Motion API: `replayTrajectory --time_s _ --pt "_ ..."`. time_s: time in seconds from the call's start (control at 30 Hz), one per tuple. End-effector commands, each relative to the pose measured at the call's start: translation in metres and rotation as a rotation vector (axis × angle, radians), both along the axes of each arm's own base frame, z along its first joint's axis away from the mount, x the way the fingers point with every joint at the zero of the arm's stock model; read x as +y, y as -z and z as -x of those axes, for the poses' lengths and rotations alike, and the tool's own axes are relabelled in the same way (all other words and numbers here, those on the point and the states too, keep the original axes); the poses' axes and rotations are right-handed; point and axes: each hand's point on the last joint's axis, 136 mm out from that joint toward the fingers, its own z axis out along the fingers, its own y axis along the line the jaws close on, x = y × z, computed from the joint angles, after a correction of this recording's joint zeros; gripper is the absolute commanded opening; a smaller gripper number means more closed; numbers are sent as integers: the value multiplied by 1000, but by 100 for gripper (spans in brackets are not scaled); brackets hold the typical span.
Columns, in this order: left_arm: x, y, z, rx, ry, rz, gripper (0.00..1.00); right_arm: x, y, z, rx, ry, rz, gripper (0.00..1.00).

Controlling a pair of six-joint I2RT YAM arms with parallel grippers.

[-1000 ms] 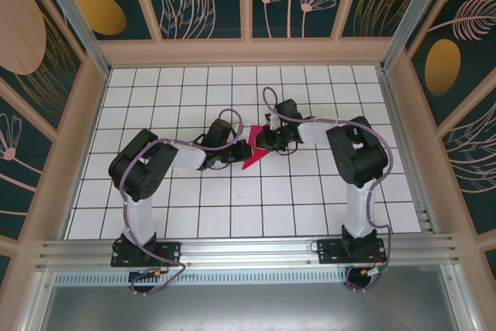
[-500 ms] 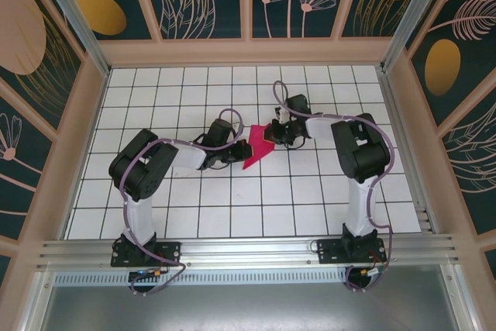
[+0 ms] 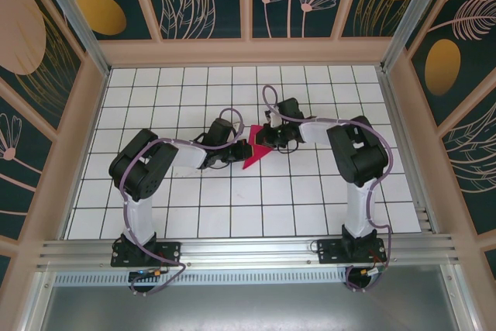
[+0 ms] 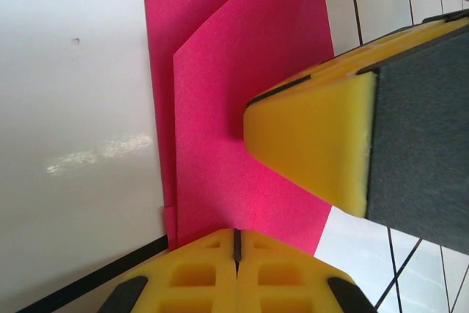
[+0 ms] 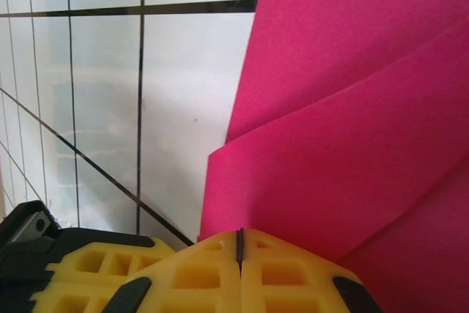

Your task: Fold a paper plane with a square sheet of paper (pick it up from the middle)

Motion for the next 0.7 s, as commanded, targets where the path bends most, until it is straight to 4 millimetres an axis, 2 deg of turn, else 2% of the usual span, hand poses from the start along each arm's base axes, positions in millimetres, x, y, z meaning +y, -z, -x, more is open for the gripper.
replayTrajectory --time_s 0.0,0.13,0.3,0.67 --pt "29 63 32 167 -4 -178 0 -5 13 -9 -11 -7 30 6" --pt "31 64 34 173 -1 -185 0 -21 22 -24 -3 45 67 5" --pt "34 66 38 175 8 -200 0 -52 32 -54 4 175 99 6" --pt "38 68 44 180 22 -210 0 -82 21 -109 -38 320 74 7"
